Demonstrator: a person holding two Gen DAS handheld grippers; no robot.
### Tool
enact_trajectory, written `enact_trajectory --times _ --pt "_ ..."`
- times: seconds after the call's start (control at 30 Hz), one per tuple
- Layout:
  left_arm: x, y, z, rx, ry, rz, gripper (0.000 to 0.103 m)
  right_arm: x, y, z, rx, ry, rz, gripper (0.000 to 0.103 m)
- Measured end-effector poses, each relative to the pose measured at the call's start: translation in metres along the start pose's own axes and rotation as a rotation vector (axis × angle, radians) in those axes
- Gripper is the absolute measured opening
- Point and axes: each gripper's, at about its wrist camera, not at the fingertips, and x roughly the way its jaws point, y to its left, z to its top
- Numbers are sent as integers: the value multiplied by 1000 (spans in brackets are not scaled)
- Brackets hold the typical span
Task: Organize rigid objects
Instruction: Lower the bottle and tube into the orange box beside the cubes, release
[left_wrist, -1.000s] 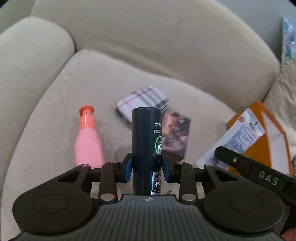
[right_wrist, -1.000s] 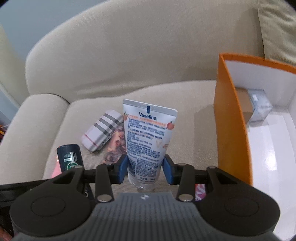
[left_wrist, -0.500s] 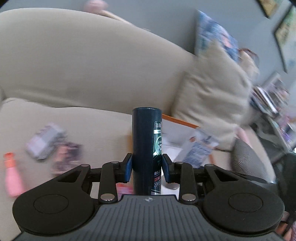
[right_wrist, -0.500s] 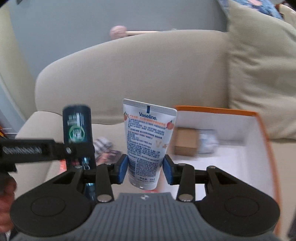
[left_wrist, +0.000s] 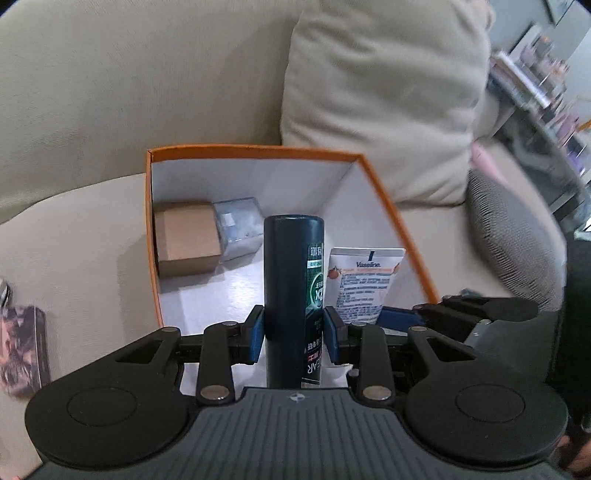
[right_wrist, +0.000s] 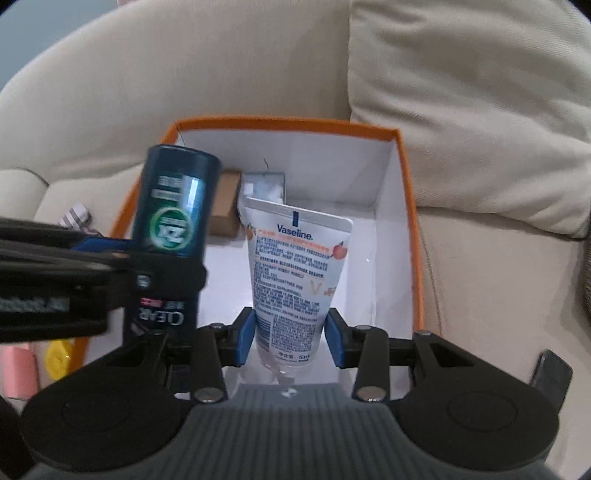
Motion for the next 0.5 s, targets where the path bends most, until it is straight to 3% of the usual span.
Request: enact_trajectory --times 0.13,0.5 --pt "18 6 9 17 37 43 37 27 0 6 -32 38 -13 43" --pt "35 12 23 18 47 32 37 59 -7 23 14 46 -44 42"
